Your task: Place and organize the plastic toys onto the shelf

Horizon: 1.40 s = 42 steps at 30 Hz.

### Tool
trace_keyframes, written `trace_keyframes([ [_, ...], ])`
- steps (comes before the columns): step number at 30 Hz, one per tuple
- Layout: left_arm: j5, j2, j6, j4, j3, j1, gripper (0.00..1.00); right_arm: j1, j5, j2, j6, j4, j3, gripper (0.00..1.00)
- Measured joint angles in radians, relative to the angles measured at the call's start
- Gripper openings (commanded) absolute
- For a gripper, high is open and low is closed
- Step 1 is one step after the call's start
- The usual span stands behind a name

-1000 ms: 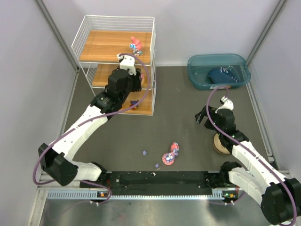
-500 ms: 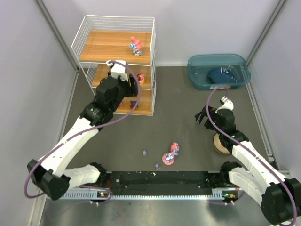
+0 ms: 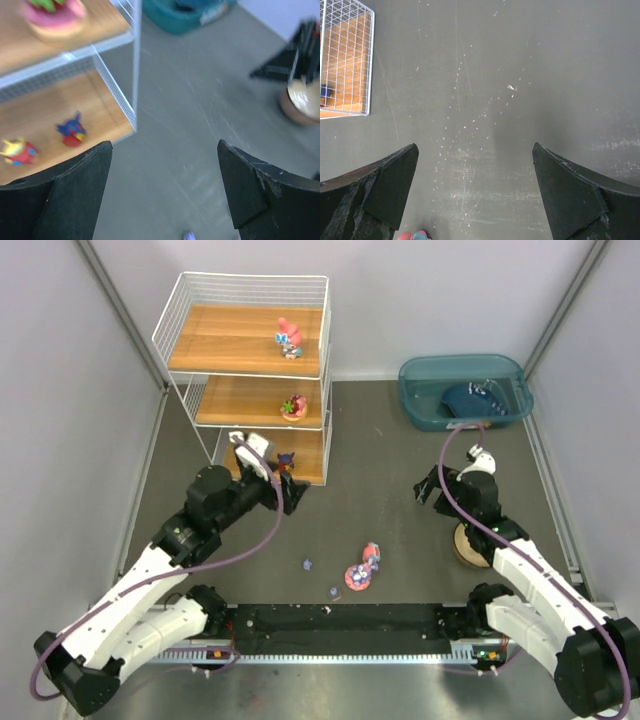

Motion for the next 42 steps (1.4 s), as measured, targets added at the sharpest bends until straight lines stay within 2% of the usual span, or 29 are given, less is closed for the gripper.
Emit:
trace_keyframes([
  [6,-0.007,0.003,-0.037,0.012,-0.163,-0.168,0.92,0.0,-0.032,-0.007,0.012,-0.017,0.0,0.94],
  [11,-0.032,0.048,-0.08,0.088,-0.225,-0.299,0.92,0.0,-0.078,-0.042,0.034,-0.028,-0.026,0.93],
  [15,-0.032,0.107,-0.092,0.172,-0.259,-0.361,0.93,0.0,-0.098,-0.081,0.045,-0.053,-0.063,0.94],
  [18,-0.028,0.156,-0.095,0.218,-0.279,-0.416,0.99,0.0,-0.105,-0.1,0.049,-0.067,-0.076,0.94],
  [23,-0.031,0.229,-0.099,0.309,-0.334,-0.496,0.99,0.0,-0.112,-0.106,0.052,-0.075,-0.077,0.94],
  [36,-0.075,0.451,-0.106,0.507,-0.362,-0.606,0.99,0.0,-0.112,-0.106,0.051,-0.075,-0.077,0.96],
  [42,-0.095,0.546,-0.115,0.529,-0.36,-0.621,0.99,0.0,-0.111,-0.106,0.051,-0.075,-0.077,0.97],
])
